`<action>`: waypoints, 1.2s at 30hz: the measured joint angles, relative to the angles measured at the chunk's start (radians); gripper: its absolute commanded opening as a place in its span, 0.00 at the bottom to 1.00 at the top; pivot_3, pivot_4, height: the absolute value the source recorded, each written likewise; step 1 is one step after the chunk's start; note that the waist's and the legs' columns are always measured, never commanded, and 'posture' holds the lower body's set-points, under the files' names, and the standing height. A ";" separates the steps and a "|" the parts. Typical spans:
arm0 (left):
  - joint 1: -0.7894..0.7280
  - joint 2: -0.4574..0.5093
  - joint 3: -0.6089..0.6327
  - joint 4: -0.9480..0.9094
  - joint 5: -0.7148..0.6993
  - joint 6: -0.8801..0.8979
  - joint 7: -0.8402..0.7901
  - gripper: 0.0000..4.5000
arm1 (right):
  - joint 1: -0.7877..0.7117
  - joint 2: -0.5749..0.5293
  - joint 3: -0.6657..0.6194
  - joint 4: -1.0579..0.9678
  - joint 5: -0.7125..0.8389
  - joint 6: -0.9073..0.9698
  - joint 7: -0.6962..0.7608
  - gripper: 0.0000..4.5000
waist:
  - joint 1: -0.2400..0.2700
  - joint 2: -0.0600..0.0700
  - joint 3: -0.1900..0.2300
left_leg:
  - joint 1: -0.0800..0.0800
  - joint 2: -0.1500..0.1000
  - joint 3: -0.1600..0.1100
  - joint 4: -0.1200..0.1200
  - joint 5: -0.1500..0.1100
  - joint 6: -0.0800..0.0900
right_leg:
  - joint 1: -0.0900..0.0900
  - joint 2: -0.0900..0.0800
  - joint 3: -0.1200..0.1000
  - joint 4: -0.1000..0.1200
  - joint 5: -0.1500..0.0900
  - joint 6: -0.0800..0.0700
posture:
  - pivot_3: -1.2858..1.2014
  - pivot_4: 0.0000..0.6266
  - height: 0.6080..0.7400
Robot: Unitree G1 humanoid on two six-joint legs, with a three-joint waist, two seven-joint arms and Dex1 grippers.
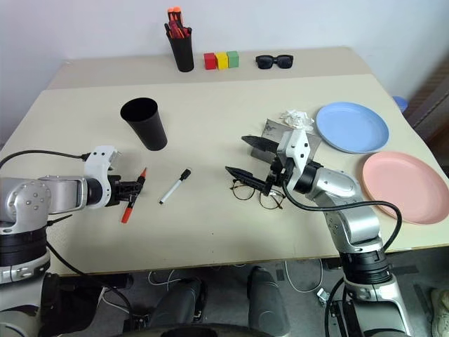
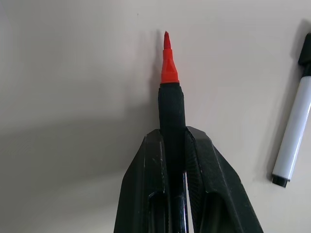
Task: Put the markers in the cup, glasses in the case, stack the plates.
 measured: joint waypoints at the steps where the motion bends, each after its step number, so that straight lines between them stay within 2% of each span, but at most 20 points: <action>1: -0.001 0.005 0.002 -0.012 -0.004 -0.019 -0.022 0.00 | 0.003 -0.018 -0.001 0.000 0.016 0.023 0.019 0.91 | -0.001 0.000 0.000 | 0.000 0.000 0.000 0.000 0.000 0.000 | 0.000 0.000 0.000 0.000 0.000 0.000 | 0.52 0.24 1.00; 7: -0.020 0.000 0.047 -0.113 -0.046 -0.236 -0.159 0.00 | -0.009 -0.047 -0.027 0.012 0.092 0.092 0.071 0.91 | -0.003 0.000 0.000 | 0.000 0.000 0.000 0.000 0.000 0.000 | 0.000 0.000 0.000 -0.001 0.000 0.000 | 0.52 0.24 1.00; 15: -0.108 -0.135 0.069 -0.081 0.030 -0.721 -0.204 0.00 | -0.055 -0.027 -0.033 0.050 0.075 0.066 0.062 0.91 | 0.001 0.000 0.000 | -0.001 0.000 0.001 0.000 0.000 0.000 | 0.000 0.000 0.000 -0.003 0.001 0.000 | 0.52 0.24 1.00; 21: -0.227 -0.163 0.083 0.196 0.178 -1.197 -0.258 0.00 | -0.072 -0.022 -0.031 0.072 0.066 0.058 0.062 0.91 | 0.001 0.000 0.000 | -0.001 0.000 0.002 0.000 0.000 0.000 | 0.000 0.000 0.000 -0.004 0.001 -0.001 | 0.52 0.24 1.00; 25: -0.330 -0.169 0.082 0.426 0.241 -1.427 -0.290 0.00 | -0.085 -0.010 -0.019 0.079 0.048 0.053 0.061 0.91 | 0.001 0.000 0.000 | -0.001 0.000 0.002 0.000 0.000 0.000 | 0.001 0.000 0.000 -0.005 0.002 0.001 | 0.52 0.24 1.00; 29: -0.400 -0.174 0.081 0.626 0.272 -1.598 -0.332 0.00 | -0.087 -0.006 -0.015 0.079 0.042 0.051 0.053 0.91 | 0.001 0.000 0.000 | -0.001 0.000 0.002 0.000 0.000 0.000 | 0.001 0.000 0.000 -0.006 0.003 0.002 | 0.52 0.24 1.00; 32: -0.405 -0.212 0.089 0.759 0.270 -1.695 -0.364 0.00 | -0.087 -0.006 -0.016 0.079 0.040 0.051 0.046 0.91 | 0.001 0.000 0.000 | -0.001 0.000 0.002 0.000 0.000 0.000 | 0.001 0.000 0.000 -0.006 0.003 0.002 | 0.52 0.24 1.00; 36: -0.389 -0.253 0.089 0.849 0.268 -1.766 -0.403 0.00 | -0.087 -0.005 -0.015 0.079 0.036 0.047 0.036 0.91 | 0.000 0.000 0.000 | -0.002 0.000 0.002 0.000 0.000 0.001 | 0.001 0.000 0.000 -0.006 0.003 0.002 | 0.52 0.24 1.00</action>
